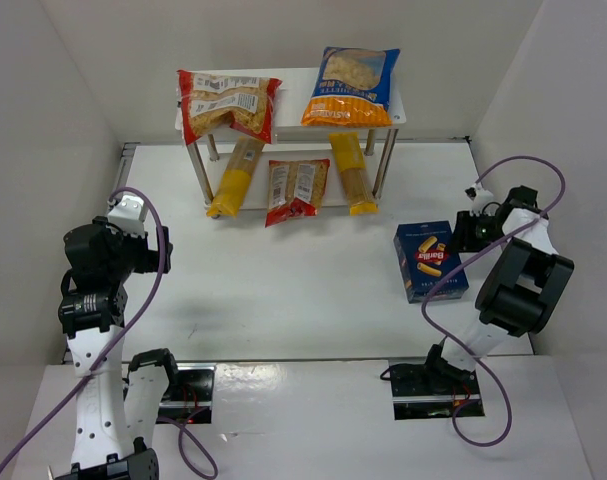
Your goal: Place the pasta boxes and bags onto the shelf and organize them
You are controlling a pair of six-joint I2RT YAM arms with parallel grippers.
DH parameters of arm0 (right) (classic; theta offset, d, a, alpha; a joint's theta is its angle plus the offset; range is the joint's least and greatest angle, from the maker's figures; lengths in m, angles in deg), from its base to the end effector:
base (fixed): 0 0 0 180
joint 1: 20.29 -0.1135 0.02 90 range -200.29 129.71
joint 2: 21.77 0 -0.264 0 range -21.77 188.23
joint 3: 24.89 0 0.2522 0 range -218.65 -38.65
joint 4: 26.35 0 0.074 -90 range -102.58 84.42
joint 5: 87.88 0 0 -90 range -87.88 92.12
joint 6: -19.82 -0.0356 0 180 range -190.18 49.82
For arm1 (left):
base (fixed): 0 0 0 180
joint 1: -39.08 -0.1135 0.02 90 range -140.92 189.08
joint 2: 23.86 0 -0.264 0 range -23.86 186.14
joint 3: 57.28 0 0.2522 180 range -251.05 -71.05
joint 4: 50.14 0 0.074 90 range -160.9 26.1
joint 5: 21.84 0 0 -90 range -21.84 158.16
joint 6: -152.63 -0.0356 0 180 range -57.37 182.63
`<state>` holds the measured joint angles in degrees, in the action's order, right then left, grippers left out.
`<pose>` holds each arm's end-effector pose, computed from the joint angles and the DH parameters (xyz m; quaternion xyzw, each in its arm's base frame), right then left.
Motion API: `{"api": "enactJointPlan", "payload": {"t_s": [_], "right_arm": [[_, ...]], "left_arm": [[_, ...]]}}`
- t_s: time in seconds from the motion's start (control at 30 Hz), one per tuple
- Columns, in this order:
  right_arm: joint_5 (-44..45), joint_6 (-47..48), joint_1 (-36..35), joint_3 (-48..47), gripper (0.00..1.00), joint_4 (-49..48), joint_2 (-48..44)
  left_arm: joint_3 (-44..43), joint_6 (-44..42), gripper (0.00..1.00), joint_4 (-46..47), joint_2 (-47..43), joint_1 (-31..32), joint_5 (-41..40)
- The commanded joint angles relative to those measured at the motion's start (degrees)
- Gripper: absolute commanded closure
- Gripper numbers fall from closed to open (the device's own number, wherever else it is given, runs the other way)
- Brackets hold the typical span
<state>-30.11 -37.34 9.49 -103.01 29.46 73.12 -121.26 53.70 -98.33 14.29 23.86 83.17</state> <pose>0.2830 -0.1400 0.2044 -0.0674 0.9482 0.1588 0.2669 0.1372 0.0278 0.3452 0.0274 0.8264 0.0093 0.5623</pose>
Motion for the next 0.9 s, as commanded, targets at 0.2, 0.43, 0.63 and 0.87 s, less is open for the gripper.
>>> {"api": "enactJointPlan", "payload": {"t_s": [0.2, 0.43, 0.63, 0.87], "right_arm": [[2.43, 3.72, 0.45, -1.21, 1.0, -0.3, 1.44], [3.84, 3.2, -0.07, -4.98, 1.0, 2.52, -7.78], [10.14, 1.96, -5.41, -9.47, 1.0, 5.95, -19.03], [31.57, -6.28, -28.67, -6.05, 1.0, 3.05, -28.01]], "left_arm": [[0.29, -0.65, 0.0, 1.3, -0.09, 0.19, 1.34], [0.29, -0.65, 0.0, 1.3, -0.09, 0.72, 1.34], [0.29, -0.65, 0.0, 1.3, -0.62, 0.72, 1.34], [0.29, -0.65, 0.0, 1.3, -1.15, 1.25, 1.34]]}}
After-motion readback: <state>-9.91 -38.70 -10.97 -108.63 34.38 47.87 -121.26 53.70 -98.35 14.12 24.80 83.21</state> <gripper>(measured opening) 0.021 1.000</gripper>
